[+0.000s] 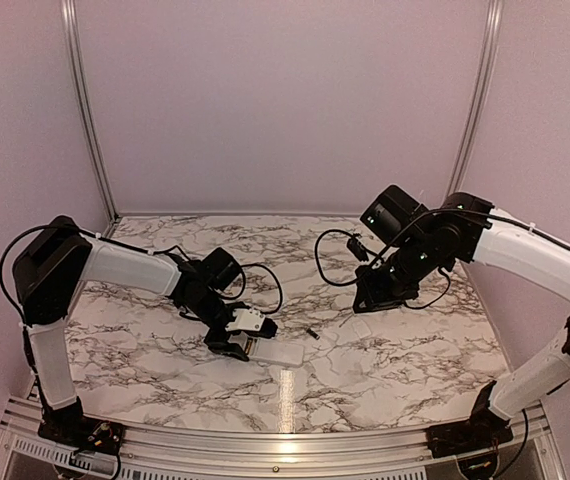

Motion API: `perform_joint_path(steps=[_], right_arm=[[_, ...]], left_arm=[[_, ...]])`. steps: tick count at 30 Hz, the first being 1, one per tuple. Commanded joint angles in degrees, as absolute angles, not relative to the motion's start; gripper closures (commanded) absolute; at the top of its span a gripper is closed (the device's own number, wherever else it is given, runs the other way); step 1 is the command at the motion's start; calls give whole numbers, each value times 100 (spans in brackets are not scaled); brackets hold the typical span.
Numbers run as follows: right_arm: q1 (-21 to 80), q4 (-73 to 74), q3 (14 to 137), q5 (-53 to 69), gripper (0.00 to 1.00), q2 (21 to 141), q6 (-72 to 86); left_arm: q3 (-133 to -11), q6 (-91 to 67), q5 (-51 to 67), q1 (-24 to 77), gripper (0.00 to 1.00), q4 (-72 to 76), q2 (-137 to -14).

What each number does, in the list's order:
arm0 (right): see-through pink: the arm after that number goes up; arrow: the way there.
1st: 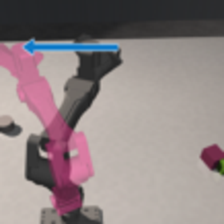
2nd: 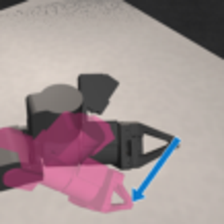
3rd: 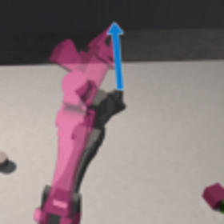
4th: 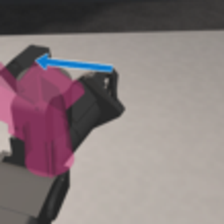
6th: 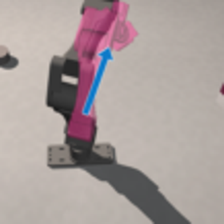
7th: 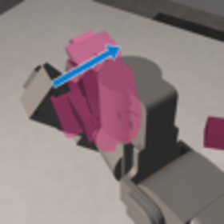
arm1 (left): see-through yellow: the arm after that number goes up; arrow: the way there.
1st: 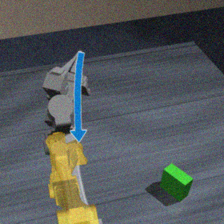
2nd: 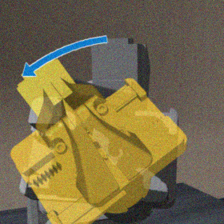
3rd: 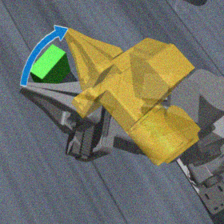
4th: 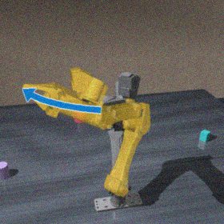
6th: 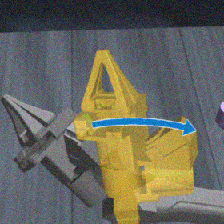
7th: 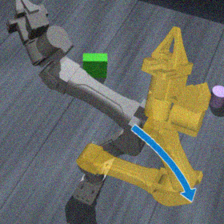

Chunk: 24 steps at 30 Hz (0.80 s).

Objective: Unload the batteries from the remote control

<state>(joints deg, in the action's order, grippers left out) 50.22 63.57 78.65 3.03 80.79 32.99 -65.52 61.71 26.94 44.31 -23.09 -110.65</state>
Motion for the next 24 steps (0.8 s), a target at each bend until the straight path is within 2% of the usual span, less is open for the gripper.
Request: perform_joint_path(steps=[1, 3, 10, 24], right_arm=[[4983, 6352, 8140, 376, 100, 8165, 3235], [4979, 6315, 8126, 393, 100, 8164, 3251], [4983, 6143, 8143, 473, 100, 8196, 3269], [4983, 4348, 7768, 1660, 100, 8535, 3594]], left_arm=[[-6692, 5956, 2708, 4420, 40, -2843, -11447], [-6604, 5911, 2714, 4420, 44, -2743, -11404], [-6344, 5237, 2718, 4416, 51, -2216, -11077], [-5240, 2627, 3140, 4441, 52, 227, -9666]])
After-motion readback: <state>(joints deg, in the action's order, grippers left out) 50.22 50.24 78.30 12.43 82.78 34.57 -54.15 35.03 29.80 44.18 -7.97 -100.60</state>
